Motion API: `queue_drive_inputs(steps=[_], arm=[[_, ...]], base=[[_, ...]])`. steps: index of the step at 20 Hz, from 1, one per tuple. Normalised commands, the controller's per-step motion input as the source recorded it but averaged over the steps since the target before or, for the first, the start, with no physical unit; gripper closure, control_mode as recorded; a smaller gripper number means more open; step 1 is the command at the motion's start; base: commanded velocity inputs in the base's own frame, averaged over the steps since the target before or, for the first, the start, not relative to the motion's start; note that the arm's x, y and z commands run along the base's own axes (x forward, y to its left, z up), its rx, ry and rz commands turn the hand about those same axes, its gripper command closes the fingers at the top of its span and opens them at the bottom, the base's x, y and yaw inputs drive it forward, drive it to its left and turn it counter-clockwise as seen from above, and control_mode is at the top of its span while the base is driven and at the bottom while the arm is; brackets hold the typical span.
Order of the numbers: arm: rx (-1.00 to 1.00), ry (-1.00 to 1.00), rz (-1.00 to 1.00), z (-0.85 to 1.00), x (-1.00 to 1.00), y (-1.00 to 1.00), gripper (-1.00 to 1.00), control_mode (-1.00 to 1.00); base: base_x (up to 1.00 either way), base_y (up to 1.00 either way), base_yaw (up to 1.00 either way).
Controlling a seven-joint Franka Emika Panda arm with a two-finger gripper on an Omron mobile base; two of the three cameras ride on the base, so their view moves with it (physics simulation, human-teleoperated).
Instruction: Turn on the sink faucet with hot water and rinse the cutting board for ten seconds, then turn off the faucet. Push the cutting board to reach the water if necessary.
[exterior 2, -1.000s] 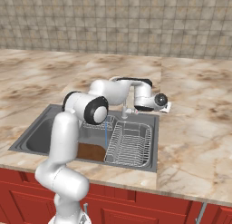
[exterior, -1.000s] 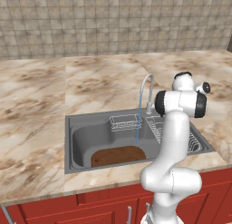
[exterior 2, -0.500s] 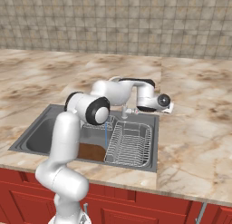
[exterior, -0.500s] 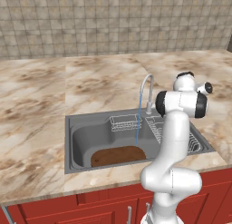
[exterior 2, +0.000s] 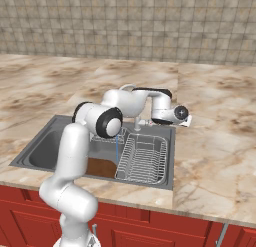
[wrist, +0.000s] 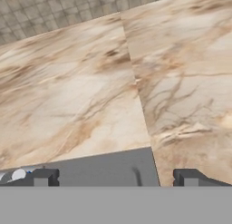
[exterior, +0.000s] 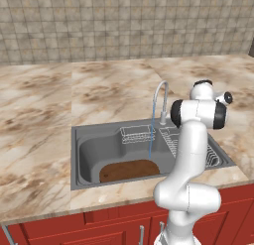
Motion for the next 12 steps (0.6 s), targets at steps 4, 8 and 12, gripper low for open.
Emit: queue_drive_inputs(steps=[4,8,12], arm=[[0.00,0.00,0.00,-0.08,0.00,0.00,-1.00,-1.00],[0.00,0.00,0.00,0.00,0.06,0.00,-1.00,-1.00],[0.00,0.00,0.00,0.00,0.10,0.00,-1.00,-1.00]], base=[[0.00,0.00,0.00],[0.00,0.00,0.00],[0.00,0.00,0.00]])
